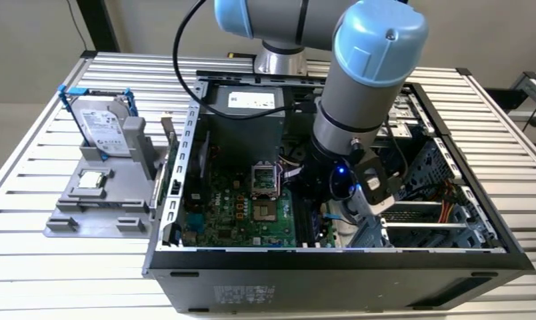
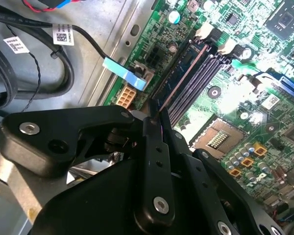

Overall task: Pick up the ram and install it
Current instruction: 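Insert the ram into the slot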

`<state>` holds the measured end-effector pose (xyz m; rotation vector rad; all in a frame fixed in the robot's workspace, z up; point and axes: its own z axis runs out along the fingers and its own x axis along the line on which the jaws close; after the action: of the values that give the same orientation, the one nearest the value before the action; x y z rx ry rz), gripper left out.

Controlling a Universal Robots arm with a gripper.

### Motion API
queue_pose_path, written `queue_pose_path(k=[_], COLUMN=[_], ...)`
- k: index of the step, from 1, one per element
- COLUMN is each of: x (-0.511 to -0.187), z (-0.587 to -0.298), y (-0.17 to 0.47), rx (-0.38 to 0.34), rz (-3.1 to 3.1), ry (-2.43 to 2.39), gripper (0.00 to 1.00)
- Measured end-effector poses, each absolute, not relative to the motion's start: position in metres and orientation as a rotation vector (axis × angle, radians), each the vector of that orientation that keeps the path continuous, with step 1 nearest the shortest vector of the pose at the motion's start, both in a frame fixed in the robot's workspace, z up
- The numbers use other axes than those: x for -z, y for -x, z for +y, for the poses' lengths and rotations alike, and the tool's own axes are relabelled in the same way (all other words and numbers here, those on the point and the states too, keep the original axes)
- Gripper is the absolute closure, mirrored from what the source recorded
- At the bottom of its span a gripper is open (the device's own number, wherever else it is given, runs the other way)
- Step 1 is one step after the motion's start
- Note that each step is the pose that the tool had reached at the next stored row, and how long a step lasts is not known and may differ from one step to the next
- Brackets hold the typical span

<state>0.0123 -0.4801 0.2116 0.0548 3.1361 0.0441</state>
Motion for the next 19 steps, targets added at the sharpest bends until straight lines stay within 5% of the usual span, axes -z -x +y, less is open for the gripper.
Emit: queue_pose_path(k=[14, 15, 19], x=[-0.2111, -0.2112, -0.2115], z=[-0.4801, -0.4801, -0.4801], y=[-0.0123, -0.0122, -0.0123], rx=[-0.044, -0.044, -0.044], rz=[3.136, 3.136, 3.136], ry=[-0.055, -0.055, -0.055], gripper=[1.00, 0.00, 0.00])
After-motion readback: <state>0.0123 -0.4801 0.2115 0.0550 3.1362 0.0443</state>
